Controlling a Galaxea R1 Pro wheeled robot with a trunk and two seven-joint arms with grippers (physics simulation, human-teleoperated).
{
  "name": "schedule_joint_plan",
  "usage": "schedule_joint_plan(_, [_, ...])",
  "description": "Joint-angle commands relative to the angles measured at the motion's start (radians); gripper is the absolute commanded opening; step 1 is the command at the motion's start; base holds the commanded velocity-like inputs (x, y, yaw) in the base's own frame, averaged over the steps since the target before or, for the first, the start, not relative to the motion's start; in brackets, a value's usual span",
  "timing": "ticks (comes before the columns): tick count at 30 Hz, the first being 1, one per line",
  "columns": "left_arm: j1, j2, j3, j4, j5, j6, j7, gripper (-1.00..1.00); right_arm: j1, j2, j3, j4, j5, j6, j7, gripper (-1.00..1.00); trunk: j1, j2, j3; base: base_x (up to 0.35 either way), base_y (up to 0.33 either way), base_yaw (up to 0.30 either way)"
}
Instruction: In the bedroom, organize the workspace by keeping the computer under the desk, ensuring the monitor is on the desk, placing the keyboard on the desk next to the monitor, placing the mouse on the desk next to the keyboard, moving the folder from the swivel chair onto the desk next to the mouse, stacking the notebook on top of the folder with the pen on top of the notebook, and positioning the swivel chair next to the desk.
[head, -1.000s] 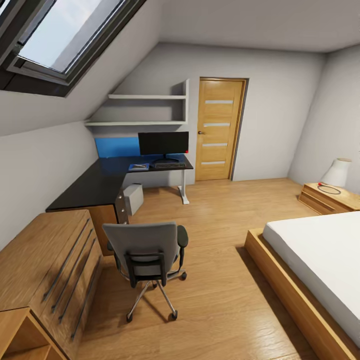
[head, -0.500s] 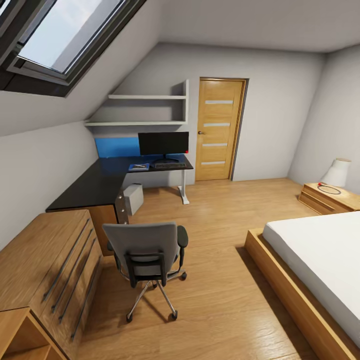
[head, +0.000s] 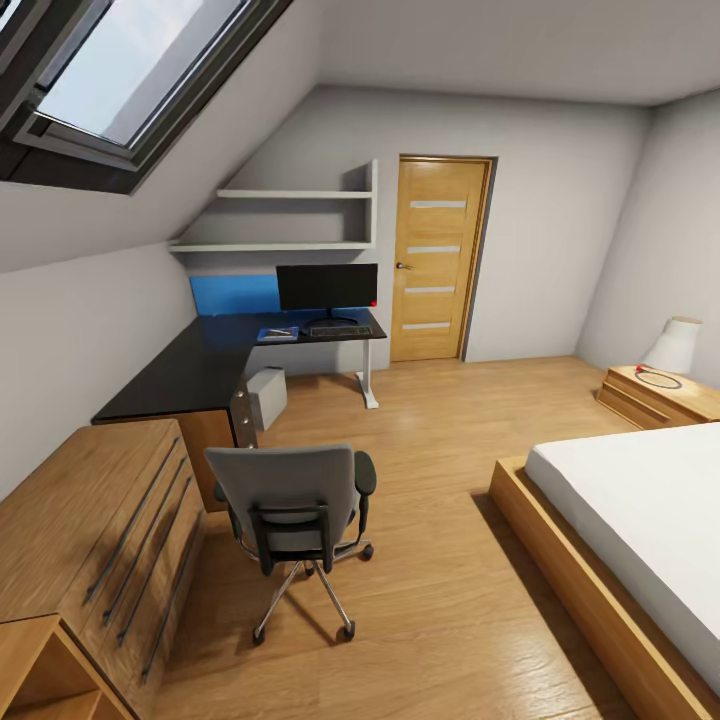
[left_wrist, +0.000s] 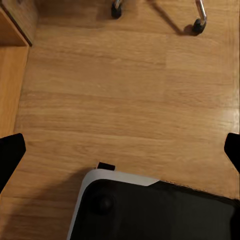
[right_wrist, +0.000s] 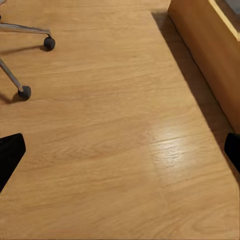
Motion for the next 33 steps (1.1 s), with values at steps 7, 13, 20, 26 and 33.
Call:
schedule_joint_plan(7, [0.000, -0.005, -0.002, -0.265, 0.005, 0.298, 0.063, 1.00, -0.018, 0.011, 0.007, -0.145, -0.010, 0.194, -0.012, 1.00, 0.001, -0.002, -0.002, 0.000, 0.000, 0.000])
schedule_joint_plan(13, [-0.001, -0.009, -0.001, -0.438, 0.043, 0.488, 0.095, 1.00, -0.077, 0.023, 0.006, -0.192, -0.021, 0.282, -0.010, 1.00, 0.001, -0.002, -0.002, 0.000, 0.000, 0.000])
schedule_joint_plan(20, [-0.001, -0.005, 0.002, -0.424, 0.097, 0.436, 0.097, 1.00, -0.100, 0.029, 0.014, -0.190, -0.047, 0.226, 0.001, 1.00, 0.001, -0.002, -0.002, 0.000, 0.000, 0.000])
schedule_joint_plan(26, [-0.001, -0.001, 0.003, -0.352, 0.098, 0.307, 0.097, 1.00, -0.103, 0.034, 0.018, -0.107, -0.051, 0.182, 0.033, 1.00, 0.001, -0.002, -0.002, 0.000, 0.000, 0.000])
schedule_joint_plan(33, [-0.001, 0.003, 0.002, -0.323, 0.097, 0.278, 0.097, 1.00, -0.104, 0.034, 0.017, -0.077, -0.054, 0.149, 0.044, 1.00, 0.001, -0.002, -0.002, 0.000, 0.053, 0.000])
